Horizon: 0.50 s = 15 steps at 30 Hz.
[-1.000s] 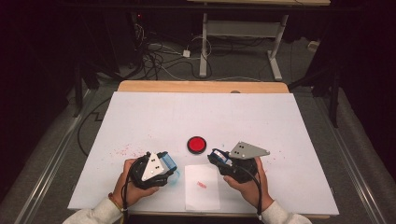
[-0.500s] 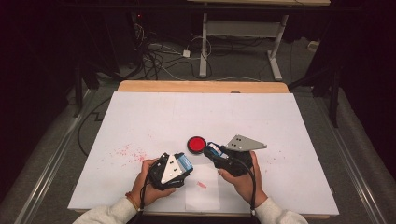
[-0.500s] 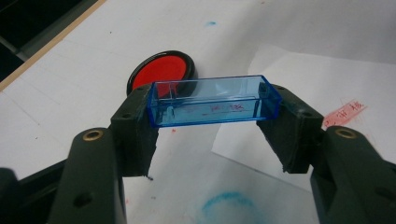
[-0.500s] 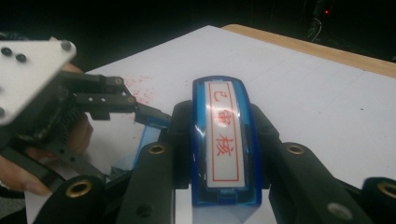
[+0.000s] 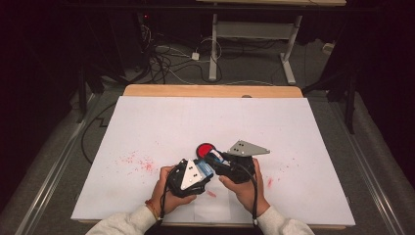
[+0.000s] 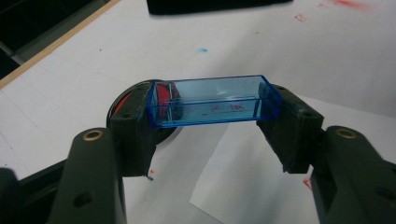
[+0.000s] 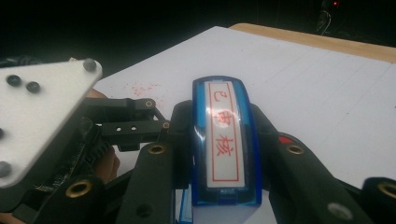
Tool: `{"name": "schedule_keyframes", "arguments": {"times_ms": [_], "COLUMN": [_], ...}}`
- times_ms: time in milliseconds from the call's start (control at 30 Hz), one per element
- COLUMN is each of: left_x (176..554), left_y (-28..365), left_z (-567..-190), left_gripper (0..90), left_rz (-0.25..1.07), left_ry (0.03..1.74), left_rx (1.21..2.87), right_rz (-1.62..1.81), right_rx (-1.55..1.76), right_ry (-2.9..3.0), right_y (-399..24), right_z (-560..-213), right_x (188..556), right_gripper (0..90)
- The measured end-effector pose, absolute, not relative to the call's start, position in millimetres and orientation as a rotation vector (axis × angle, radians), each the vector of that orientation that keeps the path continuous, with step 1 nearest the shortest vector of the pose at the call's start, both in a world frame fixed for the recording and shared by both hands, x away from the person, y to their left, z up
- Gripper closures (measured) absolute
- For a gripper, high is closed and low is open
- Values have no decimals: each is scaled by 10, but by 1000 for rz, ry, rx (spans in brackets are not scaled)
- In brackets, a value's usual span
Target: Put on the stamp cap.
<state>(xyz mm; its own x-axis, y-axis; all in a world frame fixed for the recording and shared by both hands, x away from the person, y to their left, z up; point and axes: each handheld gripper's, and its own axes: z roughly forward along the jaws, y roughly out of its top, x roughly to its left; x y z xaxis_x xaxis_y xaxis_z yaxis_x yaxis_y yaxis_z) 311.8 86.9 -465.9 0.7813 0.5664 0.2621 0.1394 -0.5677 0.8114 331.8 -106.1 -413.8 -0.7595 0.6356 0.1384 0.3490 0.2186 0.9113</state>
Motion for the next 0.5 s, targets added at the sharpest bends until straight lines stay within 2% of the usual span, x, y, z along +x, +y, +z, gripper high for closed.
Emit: {"name": "schedule_keyframes", "arguments": {"times_ms": [500], "left_x": [3140], "left_y": [857], "left_z": [-4600], "left_gripper": [389], "left_rz": [650], "left_ry": [551], "left_rx": [2081], "right_rz": [1559], "right_rx": [952], "right_ry": [2251], "right_y": [-960], "right_z": [-4247], "right_x": [3336], "right_gripper": [696]}}
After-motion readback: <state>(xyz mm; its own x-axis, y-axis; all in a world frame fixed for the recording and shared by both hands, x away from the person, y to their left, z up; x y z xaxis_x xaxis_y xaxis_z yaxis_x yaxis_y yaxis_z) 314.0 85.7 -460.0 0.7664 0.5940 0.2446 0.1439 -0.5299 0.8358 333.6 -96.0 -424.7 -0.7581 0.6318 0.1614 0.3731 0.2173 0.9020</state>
